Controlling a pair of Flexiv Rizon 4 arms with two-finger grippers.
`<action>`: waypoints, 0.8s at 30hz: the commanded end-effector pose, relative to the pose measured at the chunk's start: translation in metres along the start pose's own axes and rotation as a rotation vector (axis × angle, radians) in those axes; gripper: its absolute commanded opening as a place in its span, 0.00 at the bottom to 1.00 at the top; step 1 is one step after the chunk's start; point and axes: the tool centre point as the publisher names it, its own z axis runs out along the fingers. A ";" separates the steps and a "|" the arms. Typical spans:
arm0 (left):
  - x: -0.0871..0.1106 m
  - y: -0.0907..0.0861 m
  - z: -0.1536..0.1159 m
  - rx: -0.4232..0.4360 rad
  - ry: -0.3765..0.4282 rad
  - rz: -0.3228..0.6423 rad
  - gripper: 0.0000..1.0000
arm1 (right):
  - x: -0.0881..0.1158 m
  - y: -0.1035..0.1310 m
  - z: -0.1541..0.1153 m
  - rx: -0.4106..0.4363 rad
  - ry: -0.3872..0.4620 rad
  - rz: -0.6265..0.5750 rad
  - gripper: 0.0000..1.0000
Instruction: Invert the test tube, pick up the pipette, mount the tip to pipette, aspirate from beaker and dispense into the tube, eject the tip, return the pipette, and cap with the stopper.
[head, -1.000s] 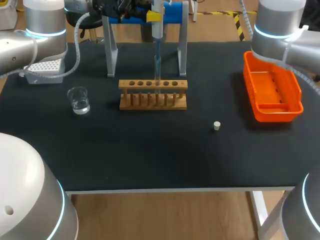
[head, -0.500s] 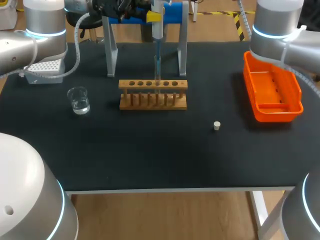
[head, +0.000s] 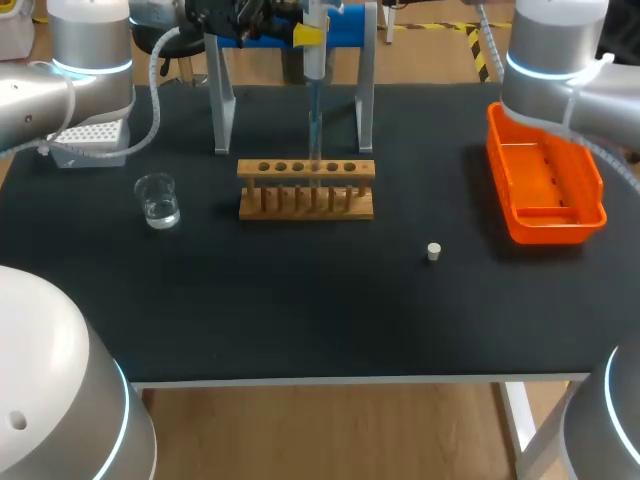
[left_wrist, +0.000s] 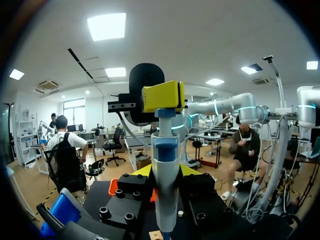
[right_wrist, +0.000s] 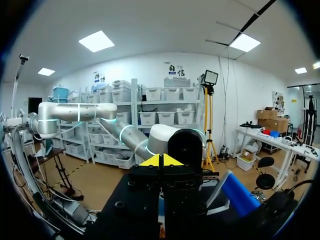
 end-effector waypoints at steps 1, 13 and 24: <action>0.000 -0.003 0.000 0.001 -0.003 0.002 0.00 | 0.000 -0.008 -0.002 0.004 0.005 0.006 0.00; 0.000 -0.003 0.000 0.001 -0.003 0.002 0.00 | 0.002 -0.019 0.001 0.020 0.013 0.023 0.00; 0.000 -0.003 0.000 0.001 -0.003 0.002 0.00 | 0.002 0.000 -0.003 -0.003 0.008 -0.014 0.00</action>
